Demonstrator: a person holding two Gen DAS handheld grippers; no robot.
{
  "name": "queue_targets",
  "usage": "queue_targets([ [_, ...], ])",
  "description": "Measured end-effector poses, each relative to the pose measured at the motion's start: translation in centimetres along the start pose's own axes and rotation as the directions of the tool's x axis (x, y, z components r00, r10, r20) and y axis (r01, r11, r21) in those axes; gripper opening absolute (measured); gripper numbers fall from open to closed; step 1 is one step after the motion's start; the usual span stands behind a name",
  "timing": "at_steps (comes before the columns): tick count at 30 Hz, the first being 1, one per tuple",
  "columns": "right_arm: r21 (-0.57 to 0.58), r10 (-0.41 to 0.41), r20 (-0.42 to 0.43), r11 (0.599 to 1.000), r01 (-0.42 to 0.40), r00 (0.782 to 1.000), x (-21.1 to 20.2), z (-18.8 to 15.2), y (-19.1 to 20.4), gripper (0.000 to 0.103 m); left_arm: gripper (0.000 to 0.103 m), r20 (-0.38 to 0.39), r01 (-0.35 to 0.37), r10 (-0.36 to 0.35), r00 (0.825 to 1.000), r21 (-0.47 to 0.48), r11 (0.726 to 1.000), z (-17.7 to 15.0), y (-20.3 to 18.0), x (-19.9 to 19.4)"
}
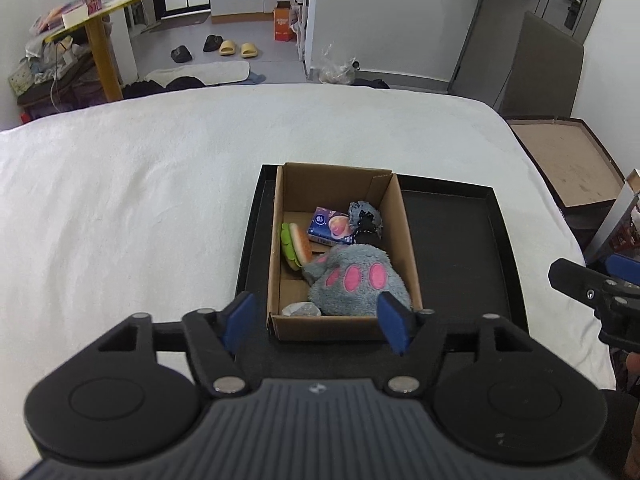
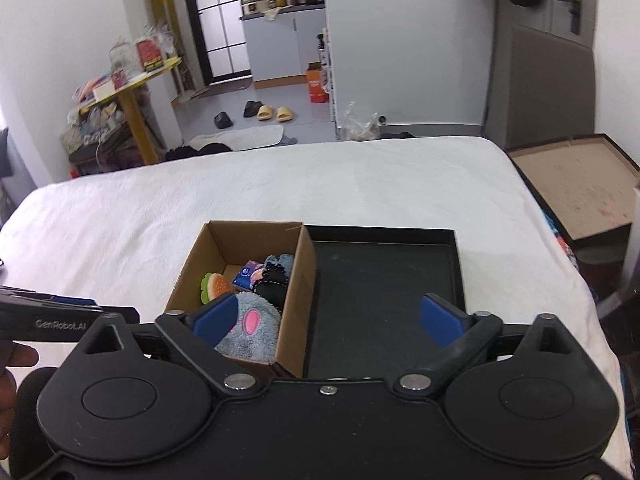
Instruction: Organize soft objects
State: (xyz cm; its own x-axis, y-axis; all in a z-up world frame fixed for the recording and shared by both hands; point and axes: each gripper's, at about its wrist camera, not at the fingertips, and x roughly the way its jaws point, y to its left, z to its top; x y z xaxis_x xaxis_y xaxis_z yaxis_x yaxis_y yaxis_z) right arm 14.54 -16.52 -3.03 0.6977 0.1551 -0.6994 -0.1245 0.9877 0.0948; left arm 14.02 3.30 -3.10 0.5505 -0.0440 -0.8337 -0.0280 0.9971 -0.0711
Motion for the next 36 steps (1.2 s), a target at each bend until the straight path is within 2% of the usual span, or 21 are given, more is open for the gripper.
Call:
queue_targets([
  [17,0.064,-0.002,0.019,0.998,0.001,1.000,-5.9,-0.8,-1.7,0.103,0.091,0.091,-0.011,0.006,0.996,0.047,0.999,-1.5,-3.0,-8.0],
  [29,0.088,-0.003,0.067,0.996,-0.003,0.998,-9.4,-1.7,-1.1,0.103,0.094,0.146,0.004,-0.014,0.989,0.066,0.998,-3.1,-3.1,-12.2],
  [36,0.114,-0.031,0.095,0.993,0.020,0.995,-11.1,-2.9,-1.2,0.103,0.094,0.157,0.007,-0.021,0.987,0.091,0.996,-4.8,-3.4,-13.7],
])
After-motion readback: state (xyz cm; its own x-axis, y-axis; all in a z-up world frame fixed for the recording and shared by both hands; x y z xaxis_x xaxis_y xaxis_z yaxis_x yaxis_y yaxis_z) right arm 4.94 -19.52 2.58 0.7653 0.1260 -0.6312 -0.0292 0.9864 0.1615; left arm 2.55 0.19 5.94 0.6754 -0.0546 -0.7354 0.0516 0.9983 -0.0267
